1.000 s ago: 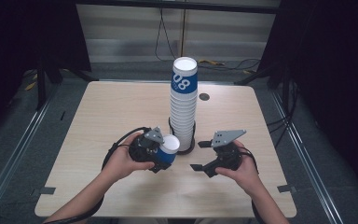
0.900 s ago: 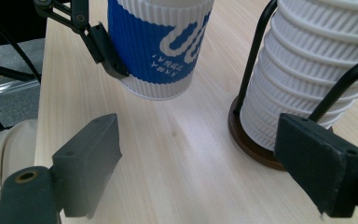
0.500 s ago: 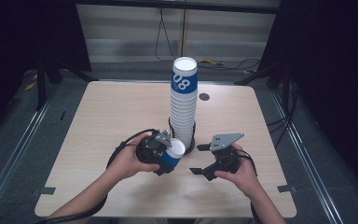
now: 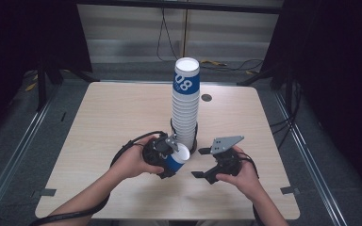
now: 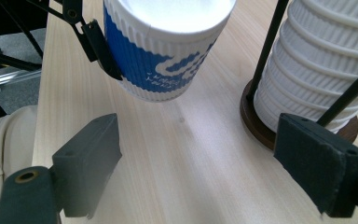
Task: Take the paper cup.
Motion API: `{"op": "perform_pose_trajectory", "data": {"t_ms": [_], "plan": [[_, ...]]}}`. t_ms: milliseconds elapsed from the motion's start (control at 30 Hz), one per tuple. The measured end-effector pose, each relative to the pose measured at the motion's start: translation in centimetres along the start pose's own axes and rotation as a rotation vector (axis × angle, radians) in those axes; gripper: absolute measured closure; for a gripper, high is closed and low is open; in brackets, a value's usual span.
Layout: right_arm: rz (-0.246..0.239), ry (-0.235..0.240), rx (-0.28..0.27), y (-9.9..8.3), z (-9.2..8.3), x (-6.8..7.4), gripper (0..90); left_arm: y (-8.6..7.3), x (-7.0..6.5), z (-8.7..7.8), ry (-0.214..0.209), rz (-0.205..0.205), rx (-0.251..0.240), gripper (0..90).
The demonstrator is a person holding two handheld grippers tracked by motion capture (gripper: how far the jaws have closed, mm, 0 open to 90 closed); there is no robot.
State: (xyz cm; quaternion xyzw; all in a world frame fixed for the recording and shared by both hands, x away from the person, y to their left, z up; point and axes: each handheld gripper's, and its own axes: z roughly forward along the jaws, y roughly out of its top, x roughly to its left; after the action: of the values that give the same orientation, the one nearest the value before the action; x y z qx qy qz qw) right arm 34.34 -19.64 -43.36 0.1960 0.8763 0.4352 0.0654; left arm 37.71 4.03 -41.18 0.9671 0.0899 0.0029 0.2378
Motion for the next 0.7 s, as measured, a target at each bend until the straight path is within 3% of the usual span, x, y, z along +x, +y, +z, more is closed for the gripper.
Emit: {"op": "perform_pose_trajectory", "data": {"t_ms": [367,700], "plan": [[-0.010,0.026,0.018,-0.2,0.5,0.3,13.7,1.4,-0.1,-0.1,-0.013,0.059,0.129,23.5],[-0.007,0.054,-0.010,0.1,0.7,0.5,13.8,2.4,-0.6,0.3,-0.033,0.103,0.188,23.5]]}}
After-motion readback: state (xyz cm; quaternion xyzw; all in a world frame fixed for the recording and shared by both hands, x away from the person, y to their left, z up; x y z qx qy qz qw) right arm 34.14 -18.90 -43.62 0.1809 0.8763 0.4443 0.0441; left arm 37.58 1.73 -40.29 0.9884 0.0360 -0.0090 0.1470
